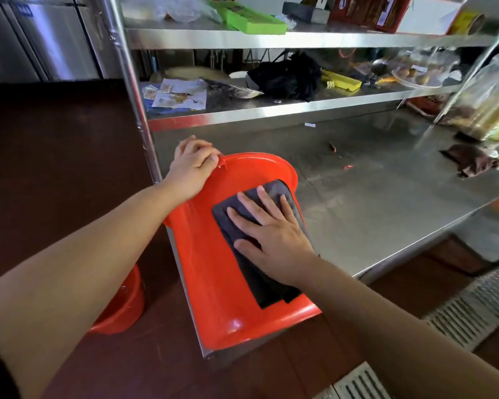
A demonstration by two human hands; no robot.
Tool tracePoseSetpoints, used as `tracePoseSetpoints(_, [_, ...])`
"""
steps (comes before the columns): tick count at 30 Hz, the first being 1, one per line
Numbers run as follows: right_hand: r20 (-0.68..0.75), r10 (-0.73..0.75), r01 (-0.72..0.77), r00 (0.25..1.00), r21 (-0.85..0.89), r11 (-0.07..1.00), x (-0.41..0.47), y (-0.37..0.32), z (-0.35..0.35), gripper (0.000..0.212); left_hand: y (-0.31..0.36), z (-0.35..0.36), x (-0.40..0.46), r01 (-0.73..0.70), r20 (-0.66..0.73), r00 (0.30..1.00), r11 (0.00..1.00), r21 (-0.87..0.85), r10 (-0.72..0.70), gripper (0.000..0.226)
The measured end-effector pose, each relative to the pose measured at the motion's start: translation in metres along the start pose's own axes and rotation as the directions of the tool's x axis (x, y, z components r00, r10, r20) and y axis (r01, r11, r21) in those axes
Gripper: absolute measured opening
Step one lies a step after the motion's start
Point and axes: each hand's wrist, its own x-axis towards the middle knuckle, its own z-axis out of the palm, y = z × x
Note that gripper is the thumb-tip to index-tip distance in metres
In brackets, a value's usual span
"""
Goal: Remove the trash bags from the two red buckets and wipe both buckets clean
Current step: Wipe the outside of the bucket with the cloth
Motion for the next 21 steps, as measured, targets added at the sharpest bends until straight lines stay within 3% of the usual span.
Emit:
tracePoseSetpoints(4, [0.024, -0.017, 0.017, 1.000, -0.016, 1.000, -0.046, -0.011, 0.004, 0.058, 0.004, -0.004, -0.005, -0.018, 0.028, 0.999, 1.000, 0.025, 0.018, 0.032])
tracePoseSetpoints(8, [0.054, -0.018, 0.019, 0.998, -0.012, 1.000, -0.080, -0.019, 0.006, 0.061, 0.014, -0.009, 0.000, -0.216, 0.035, 0.976, 0.924, 0.316, 0.216, 0.036])
tracePoseSetpoints(9, [0.064, -0.020, 0.022, 0.998, -0.030, 0.999, -0.085, -0.021, 0.006, 0.064, 0.016, -0.010, 0.005, -0.214, 0.069, 0.977, 0.936, 0.281, 0.202, 0.035])
tracePoseSetpoints(11, [0.068, -0.025, 0.030, 0.997, -0.067, 0.997, -0.089, -0.024, 0.007, 0.068, 0.019, -0.008, 0.013, -0.071, 0.140, 0.989, 0.991, 0.111, 0.055, 0.032])
tracePoseSetpoints(14, [0.039, -0.041, 0.045, 0.998, -0.122, 0.991, -0.080, -0.033, 0.010, 0.064, 0.015, -0.005, 0.014, 0.091, 0.080, 0.993, 0.993, -0.069, -0.086, 0.029])
tracePoseSetpoints(18, [0.029, -0.023, 0.026, 0.999, -0.089, 0.996, -0.039, -0.032, 0.009, 0.057, 0.003, -0.009, 0.010, 0.101, 0.071, 0.993, 0.983, -0.153, -0.092, 0.025])
tracePoseSetpoints(21, [-0.003, 0.035, -0.035, 0.999, -0.043, 0.998, 0.008, -0.021, 0.005, 0.057, 0.002, -0.011, 0.008, -0.017, 0.030, 0.999, 0.992, -0.127, 0.021, 0.037])
